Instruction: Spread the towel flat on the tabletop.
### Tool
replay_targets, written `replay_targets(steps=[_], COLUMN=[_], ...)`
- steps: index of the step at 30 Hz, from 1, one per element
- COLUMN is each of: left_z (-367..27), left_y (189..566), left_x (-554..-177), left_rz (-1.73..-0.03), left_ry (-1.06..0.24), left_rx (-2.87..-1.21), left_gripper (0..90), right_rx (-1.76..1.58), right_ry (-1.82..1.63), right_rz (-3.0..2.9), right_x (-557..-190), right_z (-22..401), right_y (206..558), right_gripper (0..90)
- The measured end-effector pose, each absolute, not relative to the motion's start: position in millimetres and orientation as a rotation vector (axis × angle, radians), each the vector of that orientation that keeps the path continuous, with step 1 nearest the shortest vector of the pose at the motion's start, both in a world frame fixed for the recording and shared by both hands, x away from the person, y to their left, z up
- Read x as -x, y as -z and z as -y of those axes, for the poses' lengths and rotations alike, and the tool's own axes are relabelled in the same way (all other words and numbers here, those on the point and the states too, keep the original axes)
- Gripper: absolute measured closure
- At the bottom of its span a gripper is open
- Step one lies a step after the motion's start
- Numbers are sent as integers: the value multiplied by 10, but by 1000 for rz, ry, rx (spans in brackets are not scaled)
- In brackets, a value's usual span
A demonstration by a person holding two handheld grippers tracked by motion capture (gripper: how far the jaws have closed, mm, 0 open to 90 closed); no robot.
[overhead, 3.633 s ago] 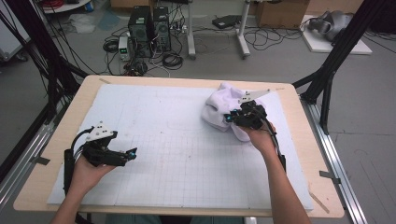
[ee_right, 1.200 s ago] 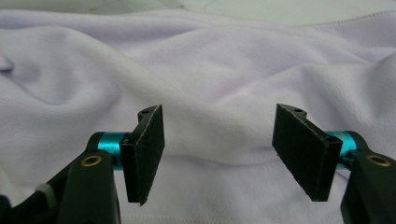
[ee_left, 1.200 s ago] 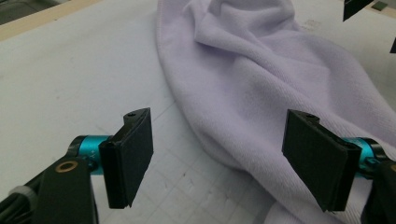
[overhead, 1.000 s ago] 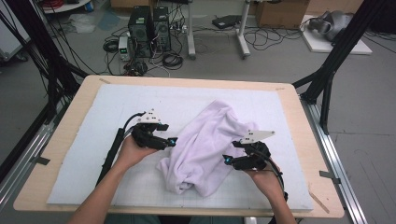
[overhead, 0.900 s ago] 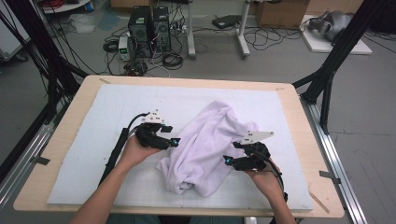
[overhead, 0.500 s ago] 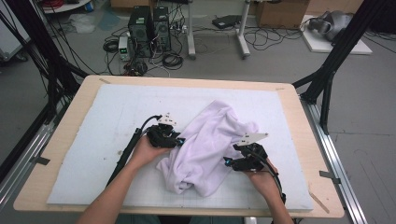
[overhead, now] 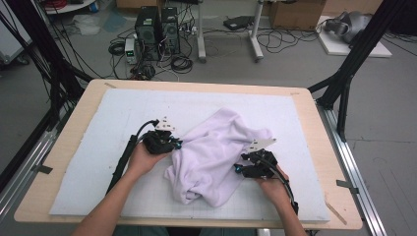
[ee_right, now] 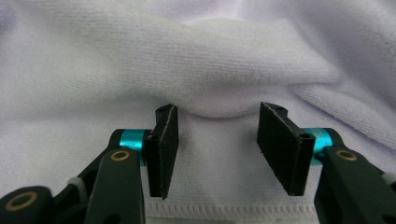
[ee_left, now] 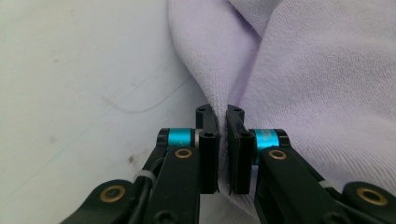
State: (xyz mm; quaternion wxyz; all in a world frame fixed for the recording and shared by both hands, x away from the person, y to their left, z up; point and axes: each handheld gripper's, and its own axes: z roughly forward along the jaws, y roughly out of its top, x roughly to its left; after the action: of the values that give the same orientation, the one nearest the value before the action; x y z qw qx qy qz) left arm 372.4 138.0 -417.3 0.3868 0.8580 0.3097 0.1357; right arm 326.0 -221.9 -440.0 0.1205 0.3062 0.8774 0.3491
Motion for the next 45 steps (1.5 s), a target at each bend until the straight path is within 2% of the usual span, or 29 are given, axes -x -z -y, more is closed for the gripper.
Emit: replay_targets(steps=[17,29,31,34,40,45], left_z=[-1966,-2229,-2238,-2244,-2096,-1954], left_y=[4115,4208,4174,4053,3845,4014], left_x=[-3077,-2819,-2832,-2883,-3098,-3423], left_rz=[-811,-827,-805,-771,-621,-614], left_ry=[-445,-390,-380,-371,-383,-325], left_rx=[-2118,-2086,-2084,-2069,-2080,-2099], left_gripper=[848,845,788,627,574,565], right_rx=[-757,-708,-707,-699,-703,-728], right_ry=[-1089,-1109,-1111,-1123,-1124,-1114], right_rz=[-2621,-2640,-2644,-2631,-2617,-2625], right_x=[-3218,-3219,-3221,-3230,-3303,-3355], right_z=[2042,1988,1992,2013,2037,2047], right_y=[4377,4384,4377,4323,4230,4251], right_gripper=[521,509,509,508,499,490])
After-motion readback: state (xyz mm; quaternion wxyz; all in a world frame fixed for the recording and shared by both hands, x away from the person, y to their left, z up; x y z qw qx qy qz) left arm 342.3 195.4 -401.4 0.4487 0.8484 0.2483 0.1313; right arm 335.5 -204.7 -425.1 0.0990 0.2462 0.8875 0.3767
